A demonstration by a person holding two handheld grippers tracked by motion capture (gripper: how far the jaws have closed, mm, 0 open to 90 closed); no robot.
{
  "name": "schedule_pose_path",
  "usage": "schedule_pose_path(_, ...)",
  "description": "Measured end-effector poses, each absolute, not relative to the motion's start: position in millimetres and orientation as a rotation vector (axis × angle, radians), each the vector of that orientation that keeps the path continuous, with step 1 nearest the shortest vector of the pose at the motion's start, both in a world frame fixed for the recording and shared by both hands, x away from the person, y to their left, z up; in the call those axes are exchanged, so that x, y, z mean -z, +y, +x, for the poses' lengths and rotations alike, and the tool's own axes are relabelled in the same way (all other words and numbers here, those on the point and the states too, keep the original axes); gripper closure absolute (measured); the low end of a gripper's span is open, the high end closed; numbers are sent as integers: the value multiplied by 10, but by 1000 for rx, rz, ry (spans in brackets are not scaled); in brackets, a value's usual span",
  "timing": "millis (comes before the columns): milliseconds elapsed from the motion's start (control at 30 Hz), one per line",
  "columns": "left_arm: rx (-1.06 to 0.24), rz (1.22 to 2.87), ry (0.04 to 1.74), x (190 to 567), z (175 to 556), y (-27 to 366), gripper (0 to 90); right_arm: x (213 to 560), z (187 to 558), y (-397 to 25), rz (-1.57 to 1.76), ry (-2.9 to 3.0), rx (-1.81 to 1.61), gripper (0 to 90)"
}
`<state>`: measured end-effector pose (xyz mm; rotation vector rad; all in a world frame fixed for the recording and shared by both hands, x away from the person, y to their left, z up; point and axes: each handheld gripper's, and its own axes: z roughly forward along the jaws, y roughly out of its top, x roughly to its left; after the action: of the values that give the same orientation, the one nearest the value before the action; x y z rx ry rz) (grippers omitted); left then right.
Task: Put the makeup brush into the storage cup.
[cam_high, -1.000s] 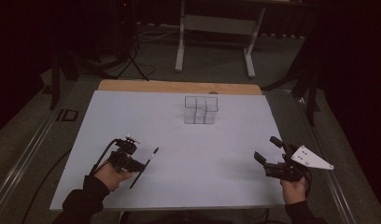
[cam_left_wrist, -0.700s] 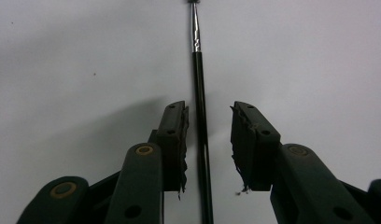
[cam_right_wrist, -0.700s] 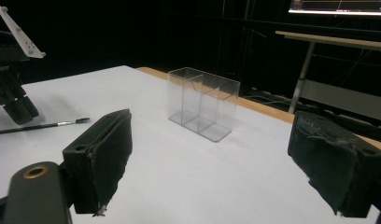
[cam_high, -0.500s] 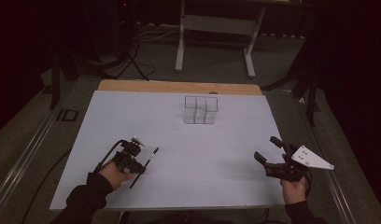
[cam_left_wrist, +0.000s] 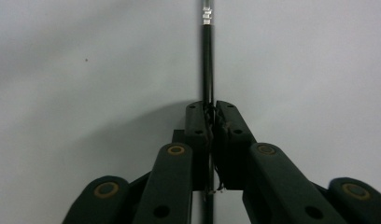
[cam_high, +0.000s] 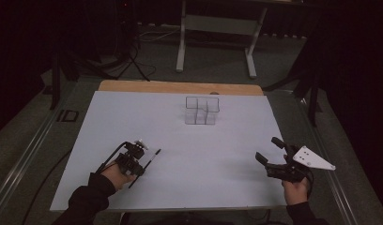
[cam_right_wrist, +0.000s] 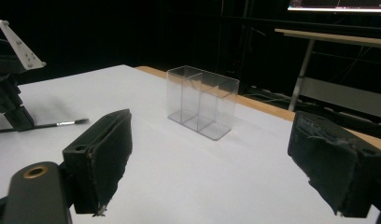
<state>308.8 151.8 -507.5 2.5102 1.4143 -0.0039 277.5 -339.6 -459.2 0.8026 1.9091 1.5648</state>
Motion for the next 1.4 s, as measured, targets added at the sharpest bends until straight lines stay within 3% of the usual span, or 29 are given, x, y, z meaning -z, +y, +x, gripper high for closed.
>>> schedule_pose_path(233,10,2501,1380,5072,3088,1551,864,4592,2776,-3404,812,1906,-1560,136)
schedule_pose_path(767,-72,2222,1226,4641,2961,1693,864,4601,2783,-3394,815,1913,-1559,136)
schedule_pose_path(1400,-90,2008,1090,4584,2934,1680,864,4611,2790,-3374,814,1922,-1554,136)
